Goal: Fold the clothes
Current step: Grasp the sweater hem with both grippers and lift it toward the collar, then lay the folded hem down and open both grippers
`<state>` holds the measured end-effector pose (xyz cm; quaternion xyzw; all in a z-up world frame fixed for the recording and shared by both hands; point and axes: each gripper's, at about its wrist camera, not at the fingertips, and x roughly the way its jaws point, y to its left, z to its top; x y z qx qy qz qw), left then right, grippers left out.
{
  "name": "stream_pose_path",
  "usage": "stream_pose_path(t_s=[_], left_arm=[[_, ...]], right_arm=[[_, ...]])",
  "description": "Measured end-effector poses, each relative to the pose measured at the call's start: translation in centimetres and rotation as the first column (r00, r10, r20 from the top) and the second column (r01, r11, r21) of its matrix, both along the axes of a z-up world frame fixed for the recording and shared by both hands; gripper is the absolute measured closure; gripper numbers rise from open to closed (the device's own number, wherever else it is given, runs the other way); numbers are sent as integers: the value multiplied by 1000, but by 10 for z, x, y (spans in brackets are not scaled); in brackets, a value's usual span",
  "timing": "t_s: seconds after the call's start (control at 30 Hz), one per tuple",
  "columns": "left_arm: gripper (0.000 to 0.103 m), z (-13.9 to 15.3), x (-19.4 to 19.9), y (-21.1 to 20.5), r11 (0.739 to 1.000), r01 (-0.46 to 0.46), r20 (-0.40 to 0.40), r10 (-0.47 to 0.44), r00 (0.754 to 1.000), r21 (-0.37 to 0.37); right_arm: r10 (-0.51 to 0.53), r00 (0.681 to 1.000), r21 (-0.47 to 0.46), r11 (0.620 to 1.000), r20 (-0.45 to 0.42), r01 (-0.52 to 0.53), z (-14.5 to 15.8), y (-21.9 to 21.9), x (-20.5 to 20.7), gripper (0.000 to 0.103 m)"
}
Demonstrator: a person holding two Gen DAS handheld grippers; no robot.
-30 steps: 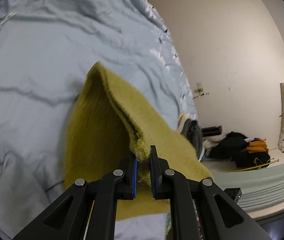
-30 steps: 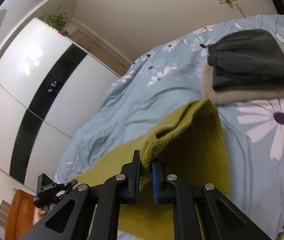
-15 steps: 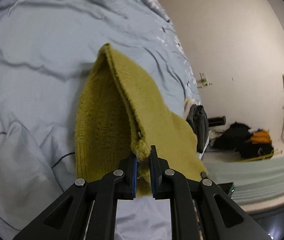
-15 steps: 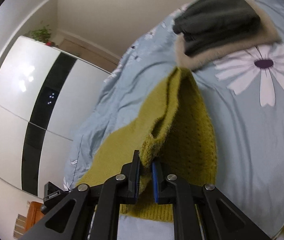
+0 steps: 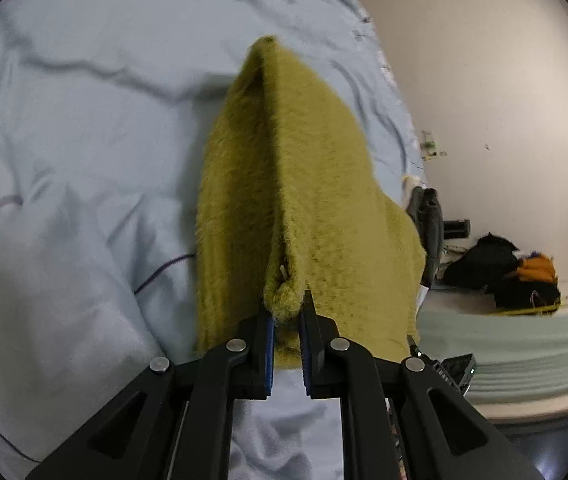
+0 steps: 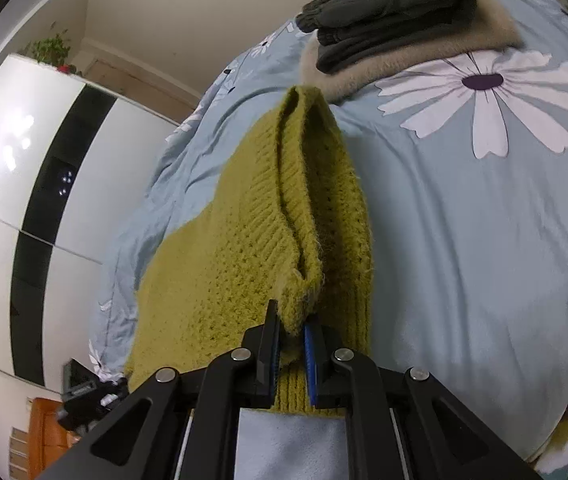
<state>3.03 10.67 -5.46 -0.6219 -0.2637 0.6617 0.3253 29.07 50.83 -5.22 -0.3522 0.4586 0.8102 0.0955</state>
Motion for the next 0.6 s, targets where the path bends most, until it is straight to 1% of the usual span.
stream_pose_path(t_s=[0.03,0.07,0.1,0.13,0.17,0.2,0.27,0.3,0.33,0.37,0.4,0.47,0.5,0.53,0.6], left_arm=[[91,3,-2,-2,1000,-3,-9,3,1000,-1],[88,5,-4,-4,1000,-6,-18,6,1000,-3],[81,8,-6,-6,1000,-9,-28,9,1000,-4],[75,11,-8,-7,1000,-12,-37,12,999,-5],[64,11,-9,-12,1000,-29,-38,28,999,-8],[58,9,-11,-17,999,-50,-38,50,998,-11],[49,5,-18,-26,996,-90,-20,90,996,0],[37,1,-22,-31,993,-113,5,113,994,13],[30,-5,-25,-32,992,-123,32,123,992,24],[30,-11,-27,-33,991,-129,58,127,990,34],[30,-17,-29,-33,990,-135,83,131,988,43],[28,-28,-32,-31,989,-138,126,131,983,50],[27,-32,-34,-26,990,-132,141,124,982,43],[26,-34,-35,-22,992,-122,144,116,983,33],[25,-36,-37,-15,995,-101,143,97,985,19]], right_arm=[[5,1000,7,1000,0,-5,1,0,0,92],[8,1000,6,1000,-1,-8,2,0,1,91],[8,1000,1,1000,-2,-8,3,1,2,88],[6,1000,-6,1000,-5,-6,3,2,3,88],[3,1000,-11,1000,-11,-3,3,4,5,88],[-1,1000,-14,1000,-18,1,4,6,7,87],[-11,1000,-13,1000,-26,11,4,9,11,80],[-25,999,-3,1000,-21,25,5,11,13,71],[-45,999,4,999,-16,45,4,14,15,52],[-67,998,7,998,-12,67,3,17,17,42],[-86,996,-9,996,-14,86,0,21,19,31],[-109,994,-73,992,-28,107,-9,26,22,27],[-107,993,-116,988,-40,102,-14,28,21,24],[-105,993,-149,984,-44,98,-20,29,20,23],[-95,995,-175,980,-28,89,-30,28,14,22]])
